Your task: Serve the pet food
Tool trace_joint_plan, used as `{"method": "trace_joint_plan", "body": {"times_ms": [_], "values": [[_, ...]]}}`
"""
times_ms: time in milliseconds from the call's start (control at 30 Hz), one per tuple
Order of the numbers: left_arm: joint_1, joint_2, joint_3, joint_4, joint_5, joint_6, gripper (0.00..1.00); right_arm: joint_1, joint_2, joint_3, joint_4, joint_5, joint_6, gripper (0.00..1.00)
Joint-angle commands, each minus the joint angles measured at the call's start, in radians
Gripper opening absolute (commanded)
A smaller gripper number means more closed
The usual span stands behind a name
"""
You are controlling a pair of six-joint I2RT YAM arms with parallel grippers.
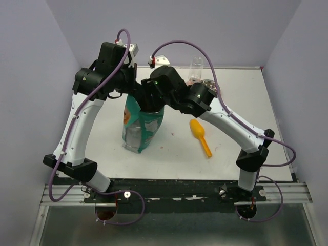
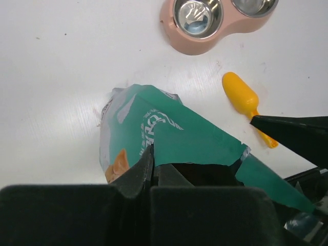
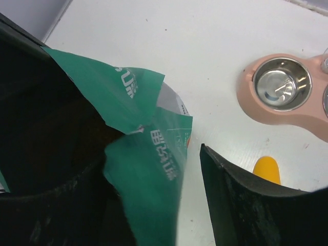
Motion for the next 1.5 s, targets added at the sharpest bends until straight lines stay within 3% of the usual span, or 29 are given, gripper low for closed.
{"method": "trace_joint_plan", "body": {"times_ms": [0,133,333,433,533,633,733,900,1033,1233,1467], "values": [[0.029,-0.04,0.192,0.271,-0.042,0.049,0.0,0.004,-0.048,-0.004,-0.004,0.001,-0.023,0.76],[0.052,-0.009,0.237,0.269,-0.094,0.127,0.0,0.004,-0.005,0.015,0.015,-0.035,-0.023,0.74],[0.084,0.015,0.297,0.267,-0.127,0.172,0.0,0.002,0.066,0.064,0.094,-0.025,-0.047,0.42],[0.082,0.023,0.297,0.264,-0.145,0.203,0.0,-0.014,0.095,0.088,0.143,-0.067,-0.057,0.32],[0.055,0.017,0.24,0.274,-0.129,0.2,0.0,-0.03,0.078,0.02,0.183,-0.059,-0.04,0.29],[-0.006,0.023,0.203,0.289,-0.111,0.195,0.0,-0.048,-0.004,-0.166,0.269,-0.052,-0.015,0.27],[-0.08,0.04,0.18,0.298,-0.088,0.16,0.0,-0.064,-0.098,-0.322,0.331,-0.065,0.005,0.29],[-0.165,0.042,0.079,0.332,-0.065,0.117,0.0,-0.07,-0.212,-0.51,0.338,-0.079,0.035,0.53],[-0.168,0.008,-0.054,0.393,0.032,0.066,0.0,-0.073,-0.29,-0.6,0.329,-0.113,0.066,0.64],[-0.169,-0.101,-0.287,0.527,0.136,-0.02,0.0,-0.074,-0.44,-0.758,0.367,-0.116,0.135,0.7],[-0.171,-0.202,-0.5,0.703,0.299,-0.204,0.0,-0.074,-0.626,-1.019,0.464,-0.14,0.238,0.68]]}}
